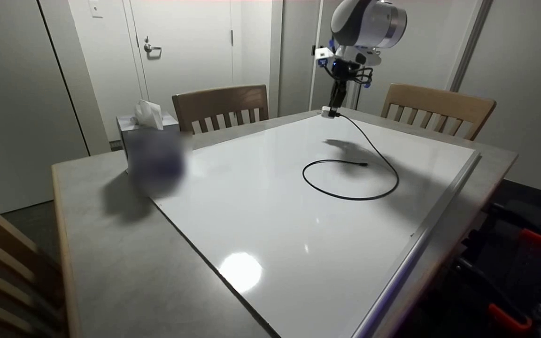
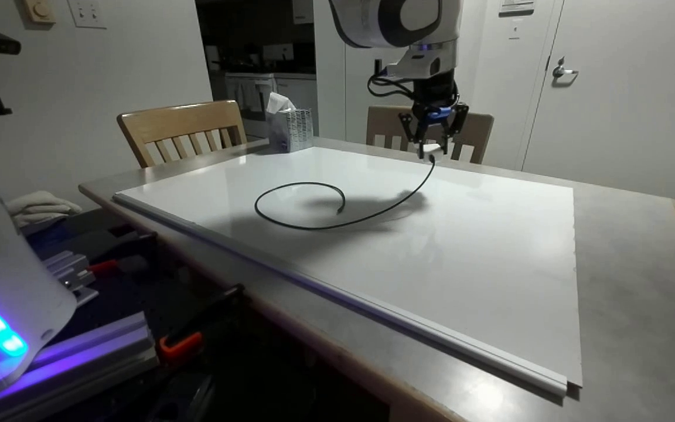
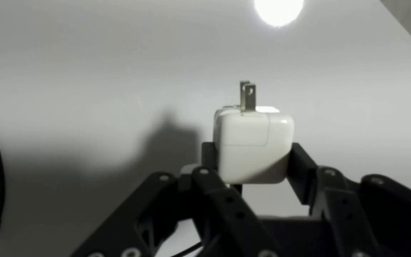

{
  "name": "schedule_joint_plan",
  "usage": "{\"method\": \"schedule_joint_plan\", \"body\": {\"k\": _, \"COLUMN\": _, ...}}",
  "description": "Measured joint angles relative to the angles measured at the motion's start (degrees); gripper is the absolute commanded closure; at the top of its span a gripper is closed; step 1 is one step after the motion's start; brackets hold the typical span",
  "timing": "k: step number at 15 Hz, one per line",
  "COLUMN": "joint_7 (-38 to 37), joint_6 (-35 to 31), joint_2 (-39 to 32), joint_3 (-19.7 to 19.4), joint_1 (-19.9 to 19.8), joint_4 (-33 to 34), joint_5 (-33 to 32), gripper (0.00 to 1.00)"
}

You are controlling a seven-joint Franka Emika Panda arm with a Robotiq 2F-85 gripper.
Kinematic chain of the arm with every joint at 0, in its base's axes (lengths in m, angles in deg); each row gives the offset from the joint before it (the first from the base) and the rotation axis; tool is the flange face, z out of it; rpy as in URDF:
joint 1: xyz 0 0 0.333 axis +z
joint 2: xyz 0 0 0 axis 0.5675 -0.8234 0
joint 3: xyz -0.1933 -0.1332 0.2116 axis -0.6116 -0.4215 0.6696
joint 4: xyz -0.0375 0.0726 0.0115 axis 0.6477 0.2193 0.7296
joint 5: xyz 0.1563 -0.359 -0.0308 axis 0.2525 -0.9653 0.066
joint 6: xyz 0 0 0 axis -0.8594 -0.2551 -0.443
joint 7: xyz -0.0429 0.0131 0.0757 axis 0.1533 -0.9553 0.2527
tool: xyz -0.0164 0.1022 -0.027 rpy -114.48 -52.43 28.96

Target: Wind the charging cable

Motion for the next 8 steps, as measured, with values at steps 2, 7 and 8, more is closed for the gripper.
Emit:
{"method": "schedule_joint_plan", "body": {"k": 2, "joint_7": 3.8, "joint_6": 2.2, "joint_2": -0.3, "joint_3": 1.1, "joint_1": 1.3, "joint_4": 2.1, "joint_5": 0.0, "gripper": 0.49}}
{"method": "schedule_joint_plan", "body": {"k": 7, "joint_7": 6.6, "joint_6": 3.3, "joint_2": -1.6, "joint_3": 1.6, "joint_1": 1.7, "joint_4": 4.0, "joint_5": 0.0, "gripper": 0.74}}
{"method": "schedule_joint_plan", "body": {"k": 8, "joint_7": 6.7, "joint_6": 3.3, "joint_2": -1.6, "joint_3": 1.6, "joint_1": 1.6, "joint_4": 4.0, "joint_5": 0.0, "gripper": 0.74}}
